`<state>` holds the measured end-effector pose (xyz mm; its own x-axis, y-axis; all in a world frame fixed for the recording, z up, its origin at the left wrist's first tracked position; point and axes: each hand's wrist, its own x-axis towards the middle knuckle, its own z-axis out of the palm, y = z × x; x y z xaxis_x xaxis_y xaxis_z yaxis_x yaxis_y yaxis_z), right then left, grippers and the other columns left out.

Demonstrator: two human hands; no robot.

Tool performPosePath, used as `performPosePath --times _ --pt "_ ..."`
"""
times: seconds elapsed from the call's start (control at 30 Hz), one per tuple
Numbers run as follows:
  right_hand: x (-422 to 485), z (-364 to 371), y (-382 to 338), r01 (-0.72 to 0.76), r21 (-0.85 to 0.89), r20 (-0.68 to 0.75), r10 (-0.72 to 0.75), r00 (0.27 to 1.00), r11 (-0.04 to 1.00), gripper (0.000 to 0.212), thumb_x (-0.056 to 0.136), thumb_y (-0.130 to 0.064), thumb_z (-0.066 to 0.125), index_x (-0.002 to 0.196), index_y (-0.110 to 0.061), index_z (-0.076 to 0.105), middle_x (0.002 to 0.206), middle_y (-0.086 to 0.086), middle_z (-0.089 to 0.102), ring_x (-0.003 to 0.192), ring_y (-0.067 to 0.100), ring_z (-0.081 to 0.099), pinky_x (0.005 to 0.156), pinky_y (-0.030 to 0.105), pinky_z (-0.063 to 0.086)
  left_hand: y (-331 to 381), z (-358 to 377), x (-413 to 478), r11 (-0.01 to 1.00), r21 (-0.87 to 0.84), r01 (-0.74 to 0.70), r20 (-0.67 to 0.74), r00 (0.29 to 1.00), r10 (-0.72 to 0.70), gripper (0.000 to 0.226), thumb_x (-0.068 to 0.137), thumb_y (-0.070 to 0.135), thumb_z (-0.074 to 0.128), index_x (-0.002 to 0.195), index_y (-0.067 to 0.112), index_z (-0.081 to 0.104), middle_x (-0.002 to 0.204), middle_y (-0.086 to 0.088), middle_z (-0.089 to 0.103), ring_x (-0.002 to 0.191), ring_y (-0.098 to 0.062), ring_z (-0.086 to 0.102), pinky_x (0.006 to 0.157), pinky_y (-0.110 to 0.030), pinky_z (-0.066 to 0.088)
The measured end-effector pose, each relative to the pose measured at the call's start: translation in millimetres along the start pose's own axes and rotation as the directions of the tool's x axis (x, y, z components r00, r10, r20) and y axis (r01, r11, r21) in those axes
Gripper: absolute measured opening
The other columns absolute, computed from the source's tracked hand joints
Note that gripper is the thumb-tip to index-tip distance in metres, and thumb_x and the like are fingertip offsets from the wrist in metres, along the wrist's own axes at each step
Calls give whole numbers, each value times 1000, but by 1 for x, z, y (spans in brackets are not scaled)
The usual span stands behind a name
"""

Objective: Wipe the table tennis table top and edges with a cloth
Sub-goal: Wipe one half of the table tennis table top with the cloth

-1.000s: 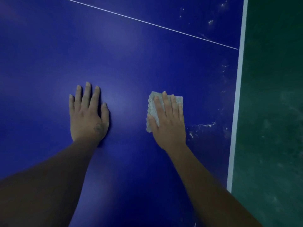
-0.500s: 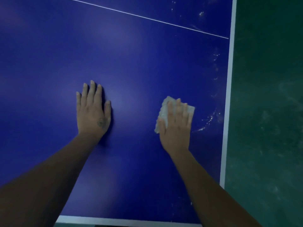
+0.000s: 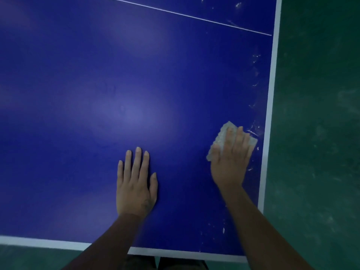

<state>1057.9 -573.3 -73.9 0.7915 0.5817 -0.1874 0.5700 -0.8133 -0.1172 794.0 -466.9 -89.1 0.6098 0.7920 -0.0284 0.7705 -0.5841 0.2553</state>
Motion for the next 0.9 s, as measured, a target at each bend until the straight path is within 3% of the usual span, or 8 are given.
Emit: performPosePath --times 0.17,0.3,0.37,0.47,0.53,0.63,0.77,0.9 --pt "-44 8 -51 272 11 49 -272 961 962 70 113 -52 35 172 -22 13 180 7 2 166 31 -2 134 57 5 0 0 -1 1000 -16 -2 -21 1000 2 64 110 37 42 167 8 37 177 -11 26 167 -34 15 133 -60 18" --pt "-52 7 -9 509 -25 108 -504 857 860 66 114 -52 35 171 -23 19 180 2 2 166 26 -1 134 54 10 1 2 -1 1000 -23 11 -18 1000 -12 65 109 37 41 167 9 36 178 -10 26 167 -33 15 133 -60 18" --pt "-40 1 25 485 -30 104 -480 871 874 65 115 -51 31 171 -23 17 180 1 2 166 25 0 134 56 11 1 3 -2 1000 -29 13 -26 1000 -14 65 109 36 42 167 9 36 178 -10 26 167 -34 16 133 -61 19" --pt "-20 -6 61 316 -20 50 -314 948 949 64 114 -47 29 171 -17 20 179 8 9 166 29 6 131 62 15 2 3 -2 1000 -27 14 -39 999 -15 65 108 35 44 167 9 36 178 -10 26 167 -34 16 133 -61 19" --pt "-16 -4 59 186 -31 1 -186 983 982 66 113 -46 30 170 -13 22 177 14 15 165 36 11 129 64 18 2 4 -2 1000 -23 14 -47 999 -16 65 108 34 45 167 9 37 177 -10 27 167 -34 16 133 -60 18" --pt "-26 0 19 77 -8 4 -77 997 997 69 113 -52 26 171 -16 17 178 14 9 165 37 7 130 64 12 2 4 -1 1000 -17 11 -55 998 -11 65 108 34 46 166 8 38 177 -11 27 167 -34 17 134 -59 17" --pt "-71 12 -33 310 17 87 -310 947 951 71 112 -54 33 172 -22 13 180 8 3 166 31 -1 133 57 5 1 4 -1 1000 -4 6 -53 999 -6 65 108 34 44 167 7 37 177 -11 26 167 -34 16 134 -59 17" --pt "-91 16 -5 517 3 113 -514 850 856 68 113 -53 32 172 -25 13 180 2 2 166 26 0 132 56 17 1 3 -1 1000 -4 8 -37 999 -8 66 109 36 41 168 7 35 178 -11 24 167 -33 13 134 -59 16"
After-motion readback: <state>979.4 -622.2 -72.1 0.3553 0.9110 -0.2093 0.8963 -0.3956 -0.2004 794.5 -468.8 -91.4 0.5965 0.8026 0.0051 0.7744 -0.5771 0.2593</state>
